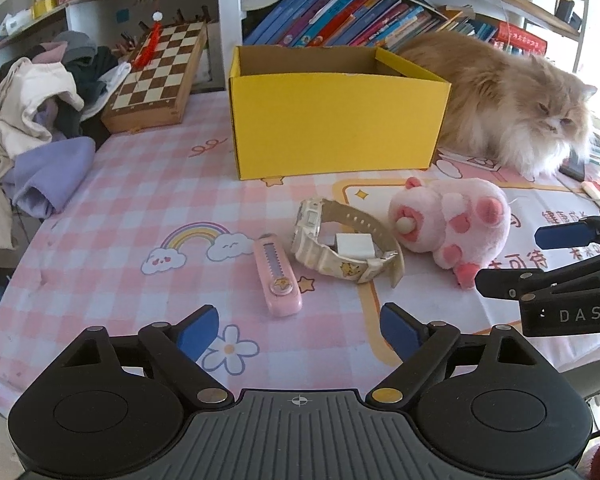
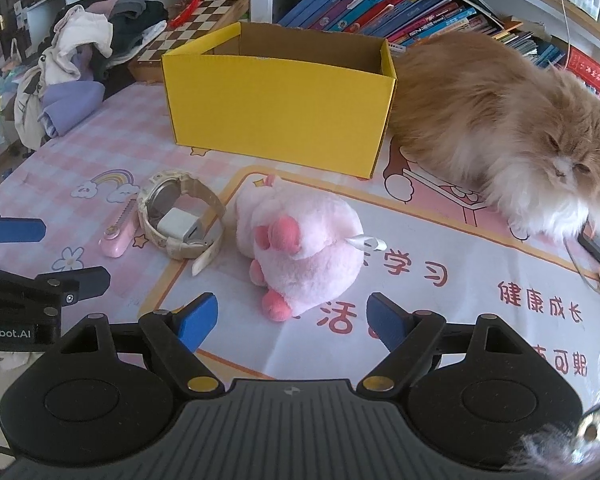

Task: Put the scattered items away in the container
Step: 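Lower the left tool onto the pink lighter while the right tool descends onto the plush pig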

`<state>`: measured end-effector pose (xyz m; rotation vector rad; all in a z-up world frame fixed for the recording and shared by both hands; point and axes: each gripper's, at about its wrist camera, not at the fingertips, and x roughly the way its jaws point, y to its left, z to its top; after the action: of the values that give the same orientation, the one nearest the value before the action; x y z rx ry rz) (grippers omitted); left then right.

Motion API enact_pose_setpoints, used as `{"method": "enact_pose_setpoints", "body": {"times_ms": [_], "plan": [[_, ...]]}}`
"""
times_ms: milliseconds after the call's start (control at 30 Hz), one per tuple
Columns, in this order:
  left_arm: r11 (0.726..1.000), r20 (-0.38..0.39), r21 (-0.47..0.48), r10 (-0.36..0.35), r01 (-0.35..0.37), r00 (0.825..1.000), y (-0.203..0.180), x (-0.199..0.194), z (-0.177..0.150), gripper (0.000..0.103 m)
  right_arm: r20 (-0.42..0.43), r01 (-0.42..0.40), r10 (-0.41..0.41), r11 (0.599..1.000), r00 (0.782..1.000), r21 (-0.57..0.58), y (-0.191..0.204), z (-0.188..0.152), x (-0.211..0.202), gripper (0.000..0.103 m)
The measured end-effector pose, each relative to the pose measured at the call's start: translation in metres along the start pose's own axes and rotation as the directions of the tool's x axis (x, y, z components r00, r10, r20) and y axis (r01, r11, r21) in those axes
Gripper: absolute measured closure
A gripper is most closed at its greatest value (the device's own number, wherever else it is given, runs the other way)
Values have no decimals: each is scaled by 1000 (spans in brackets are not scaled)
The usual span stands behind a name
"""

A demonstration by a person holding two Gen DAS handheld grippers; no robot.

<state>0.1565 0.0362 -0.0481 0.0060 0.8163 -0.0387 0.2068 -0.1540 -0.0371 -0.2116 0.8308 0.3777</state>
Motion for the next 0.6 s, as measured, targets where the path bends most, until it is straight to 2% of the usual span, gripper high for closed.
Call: {"method": "enact_pose_setpoints", "body": {"times_ms": [100, 200, 600], "plan": [[1000, -7, -11, 6, -6, 1000, 2, 4, 1, 15, -5, -3, 3, 1000, 1000, -4, -1, 3, 4, 21], [1000, -12, -20, 9, -9, 1000, 4, 9, 3, 21, -10, -4, 4, 1000, 1000, -7, -3, 6, 8, 21], [999, -50, -39, 18, -20, 999, 7, 33, 13, 34, -34, -12, 11, 1000, 999, -13, -13, 19, 28, 22]]}}
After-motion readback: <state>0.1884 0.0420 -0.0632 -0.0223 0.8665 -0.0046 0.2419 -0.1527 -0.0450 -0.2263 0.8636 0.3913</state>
